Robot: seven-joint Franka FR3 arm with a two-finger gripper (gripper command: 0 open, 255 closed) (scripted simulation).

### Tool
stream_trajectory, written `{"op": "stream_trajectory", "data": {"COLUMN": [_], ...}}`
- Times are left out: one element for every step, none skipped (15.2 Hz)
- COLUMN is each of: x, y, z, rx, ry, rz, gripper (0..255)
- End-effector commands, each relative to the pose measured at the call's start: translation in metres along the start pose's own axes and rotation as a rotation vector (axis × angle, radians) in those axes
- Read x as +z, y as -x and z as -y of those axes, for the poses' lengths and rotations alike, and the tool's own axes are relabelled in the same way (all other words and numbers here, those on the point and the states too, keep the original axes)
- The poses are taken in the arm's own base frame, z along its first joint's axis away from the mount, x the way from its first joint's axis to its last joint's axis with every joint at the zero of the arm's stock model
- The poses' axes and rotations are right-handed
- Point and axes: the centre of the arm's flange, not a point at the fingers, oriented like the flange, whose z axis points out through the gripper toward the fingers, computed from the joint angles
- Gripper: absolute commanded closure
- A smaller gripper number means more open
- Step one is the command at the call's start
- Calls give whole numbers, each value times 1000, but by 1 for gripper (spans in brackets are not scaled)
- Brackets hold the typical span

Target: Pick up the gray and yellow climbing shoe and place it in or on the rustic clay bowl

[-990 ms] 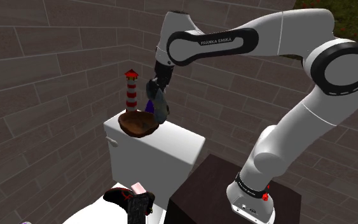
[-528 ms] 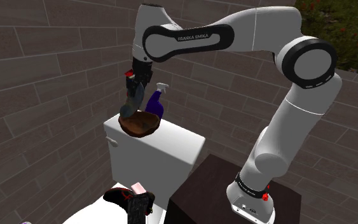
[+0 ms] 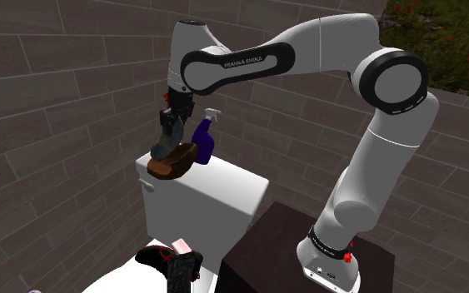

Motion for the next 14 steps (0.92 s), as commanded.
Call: {"op": "stream_trajectory", "data": {"x": [11,16,22,27,32,37,42,46,46,46,46,46,46,46], "y": [2,3,4,5,6,7,8,9,9,9,9,9,9,9], "z": [0,0,1,1,1,1,2,2,2,2,2,2,2,2], "rx": [1,1,1,1,1,1,1,1,1,1,1,1,1,1], "ry": [0,0,0,0,0,0,0,0,0,0,0,0,0,0], "rz": [2,2,2,2,2,2,2,2,2,2,2,2,2,2], "gripper": [255,255,255,255,255,255,255,255,255,255,255,255,255,255]}}
